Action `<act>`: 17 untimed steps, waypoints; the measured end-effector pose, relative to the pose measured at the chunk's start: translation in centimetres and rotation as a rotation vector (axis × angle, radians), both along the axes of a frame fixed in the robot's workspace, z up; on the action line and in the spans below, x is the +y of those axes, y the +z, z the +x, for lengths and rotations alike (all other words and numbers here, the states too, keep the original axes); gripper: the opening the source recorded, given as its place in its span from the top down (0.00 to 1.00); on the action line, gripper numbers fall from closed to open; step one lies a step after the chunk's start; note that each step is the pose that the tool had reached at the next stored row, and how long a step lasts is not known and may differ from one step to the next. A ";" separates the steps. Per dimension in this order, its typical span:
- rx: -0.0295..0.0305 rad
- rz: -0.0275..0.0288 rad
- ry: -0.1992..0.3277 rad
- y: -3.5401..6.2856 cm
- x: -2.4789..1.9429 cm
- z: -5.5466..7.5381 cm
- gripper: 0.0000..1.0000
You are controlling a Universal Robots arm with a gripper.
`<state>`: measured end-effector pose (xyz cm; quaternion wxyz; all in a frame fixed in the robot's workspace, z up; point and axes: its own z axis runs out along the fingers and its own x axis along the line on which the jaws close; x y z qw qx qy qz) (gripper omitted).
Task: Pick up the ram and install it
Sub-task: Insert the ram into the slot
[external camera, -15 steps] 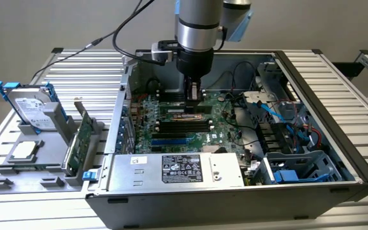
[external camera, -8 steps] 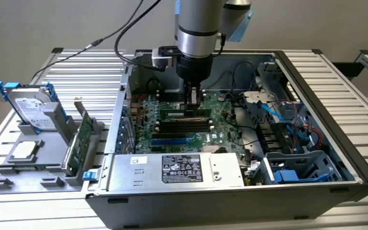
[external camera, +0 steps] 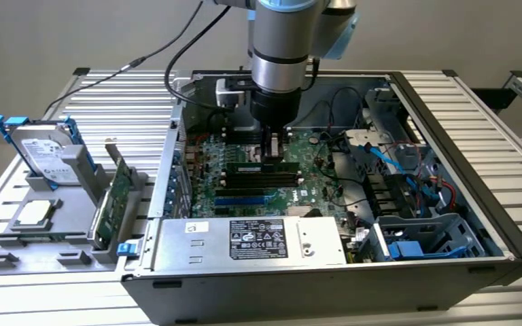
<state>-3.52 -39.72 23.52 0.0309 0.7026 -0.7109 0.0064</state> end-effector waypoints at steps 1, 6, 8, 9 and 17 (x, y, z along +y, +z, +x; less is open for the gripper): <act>0.0000 0.0001 0.000 -0.14 -0.01 0.0 0.86; 0.0020 0.0000 0.000 -0.23 -0.09 0.0 0.86; 0.0023 0.0000 0.000 -0.23 -0.21 0.0 0.86; 0.0023 0.0001 0.000 -0.23 -0.28 0.0 0.86; 0.0022 0.0000 0.004 -0.34 -0.43 0.0 0.86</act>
